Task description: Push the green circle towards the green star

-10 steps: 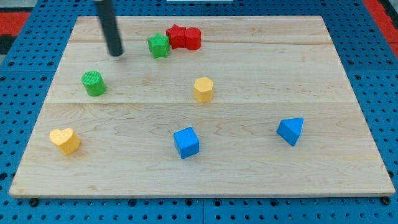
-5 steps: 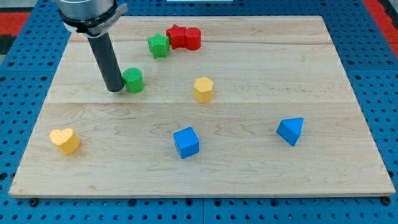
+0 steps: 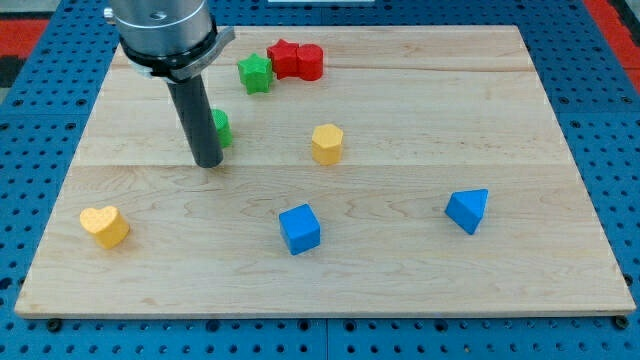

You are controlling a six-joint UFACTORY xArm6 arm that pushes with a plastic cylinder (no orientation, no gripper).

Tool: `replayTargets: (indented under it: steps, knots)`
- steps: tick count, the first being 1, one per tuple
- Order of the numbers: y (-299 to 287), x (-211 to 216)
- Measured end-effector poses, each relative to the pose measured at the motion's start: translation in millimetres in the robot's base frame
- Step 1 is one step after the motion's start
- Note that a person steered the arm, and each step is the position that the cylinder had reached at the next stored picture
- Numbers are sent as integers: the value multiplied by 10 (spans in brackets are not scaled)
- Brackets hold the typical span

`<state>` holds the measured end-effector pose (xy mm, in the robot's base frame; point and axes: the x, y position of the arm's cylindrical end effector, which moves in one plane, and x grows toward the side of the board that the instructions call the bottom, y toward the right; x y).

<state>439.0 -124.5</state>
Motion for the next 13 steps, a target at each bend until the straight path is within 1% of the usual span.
replayTargets:
  steps: [1, 3, 5, 6, 7, 8, 9, 10, 11, 12, 13]
  knots:
    - [235, -11]
    - [-462, -361]
    - [-492, -896]
    - [-459, -1087]
    - [-329, -1087]
    - [-338, -998]
    - [-518, -384]
    - [-206, -444]
    - [-145, -844]
    - [234, -978]
    - [294, -1262]
